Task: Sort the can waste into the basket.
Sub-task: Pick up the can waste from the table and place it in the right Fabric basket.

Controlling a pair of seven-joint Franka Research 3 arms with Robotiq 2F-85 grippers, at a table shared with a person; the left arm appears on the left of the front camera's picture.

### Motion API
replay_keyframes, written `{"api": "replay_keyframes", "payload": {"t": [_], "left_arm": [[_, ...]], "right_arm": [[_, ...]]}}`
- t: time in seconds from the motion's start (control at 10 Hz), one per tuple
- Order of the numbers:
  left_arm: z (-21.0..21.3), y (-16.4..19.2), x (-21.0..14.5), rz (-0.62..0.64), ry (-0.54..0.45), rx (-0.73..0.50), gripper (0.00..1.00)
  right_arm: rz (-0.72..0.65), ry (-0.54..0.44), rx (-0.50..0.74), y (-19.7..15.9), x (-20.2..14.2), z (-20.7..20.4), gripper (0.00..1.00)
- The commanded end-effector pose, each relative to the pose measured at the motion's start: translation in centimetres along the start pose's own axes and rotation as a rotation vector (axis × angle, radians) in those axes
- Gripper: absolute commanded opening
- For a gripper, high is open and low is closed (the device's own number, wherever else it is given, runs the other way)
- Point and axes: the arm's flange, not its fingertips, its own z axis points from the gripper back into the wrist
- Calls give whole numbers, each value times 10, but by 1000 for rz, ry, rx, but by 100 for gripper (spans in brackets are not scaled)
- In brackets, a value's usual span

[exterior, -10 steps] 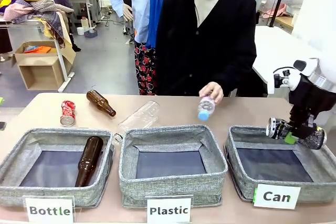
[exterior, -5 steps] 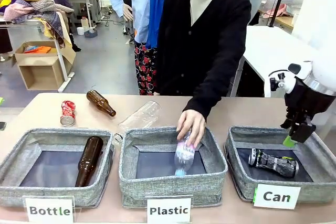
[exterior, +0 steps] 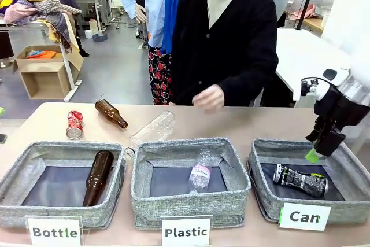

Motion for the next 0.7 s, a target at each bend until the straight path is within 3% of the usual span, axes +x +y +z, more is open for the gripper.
{"api": "replay_keyframes", "payload": {"t": [0.0, 0.1, 0.2, 0.4, 0.6], "left_arm": [[0, -3, 2, 4, -11, -18, 100], [0, -3, 2, 4, -11, -18, 100], [0, -3, 2, 4, -11, -18, 100], [0, -3, 2, 4, -11, -18, 100], [0, -3, 2, 4, -11, -18, 100]], "right_arm": [[-362, -202, 175, -8, 11, 13, 100], [-576, -319, 328, -7, 13, 22, 100], [-690, -471, 562, -8, 6, 33, 100], [-965, -794, 843, -15, -16, 40, 100], [-1062, -1000, 1058, -28, -45, 37, 100]]}}
